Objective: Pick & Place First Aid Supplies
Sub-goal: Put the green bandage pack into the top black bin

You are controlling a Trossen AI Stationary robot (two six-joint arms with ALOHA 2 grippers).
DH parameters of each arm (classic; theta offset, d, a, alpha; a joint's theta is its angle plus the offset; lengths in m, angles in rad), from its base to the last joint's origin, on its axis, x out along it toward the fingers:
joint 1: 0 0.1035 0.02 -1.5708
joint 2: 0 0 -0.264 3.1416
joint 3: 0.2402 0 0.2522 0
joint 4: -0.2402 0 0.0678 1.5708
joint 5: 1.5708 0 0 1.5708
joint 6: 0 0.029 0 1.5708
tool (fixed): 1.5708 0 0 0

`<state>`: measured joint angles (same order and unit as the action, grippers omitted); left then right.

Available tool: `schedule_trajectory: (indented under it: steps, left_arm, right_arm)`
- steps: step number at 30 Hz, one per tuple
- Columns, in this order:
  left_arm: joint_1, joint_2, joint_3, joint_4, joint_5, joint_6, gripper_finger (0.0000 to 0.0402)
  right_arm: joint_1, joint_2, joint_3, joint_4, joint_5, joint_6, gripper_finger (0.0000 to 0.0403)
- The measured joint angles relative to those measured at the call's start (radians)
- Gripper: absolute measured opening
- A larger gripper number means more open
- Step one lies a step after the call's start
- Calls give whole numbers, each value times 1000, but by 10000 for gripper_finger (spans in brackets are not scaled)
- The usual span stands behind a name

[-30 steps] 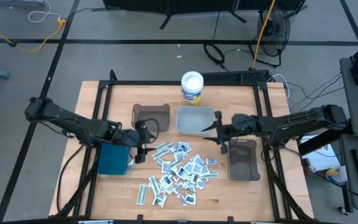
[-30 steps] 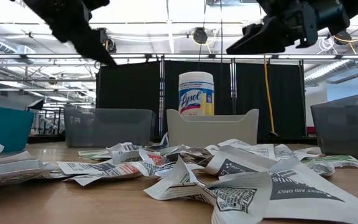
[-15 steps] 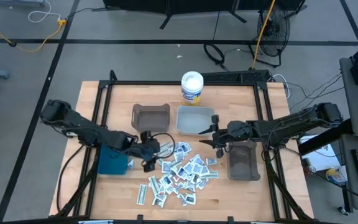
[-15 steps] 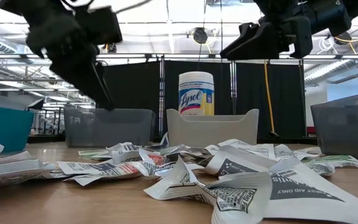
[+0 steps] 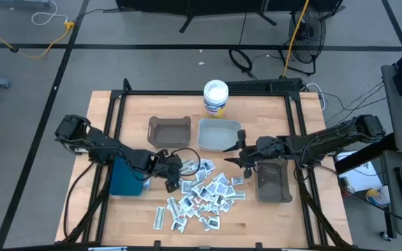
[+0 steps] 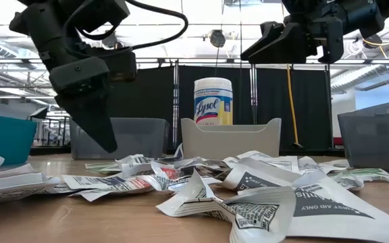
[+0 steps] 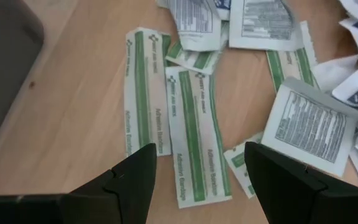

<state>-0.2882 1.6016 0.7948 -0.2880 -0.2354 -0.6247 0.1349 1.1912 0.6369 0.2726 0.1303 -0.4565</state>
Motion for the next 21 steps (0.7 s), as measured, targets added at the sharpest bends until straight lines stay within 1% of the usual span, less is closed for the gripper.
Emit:
schedule_trajectory:
  steps: [5,11,17,21]
  left_arm:
    - [-3,3,0,1,-1,-5,250]
    - [-35,41,3,-4,-1,13,250]
    - [-64,78,59,-144,-43,13,250]
    - [-60,82,80,-165,-46,23,250]
  right_arm:
    - [0,0,0,0,0,-1,142]
    - [0,0,0,0,0,-1,142]
    - [0,0,0,2,0,-5,142]
    - [0,0,0,3,0,-4,142]
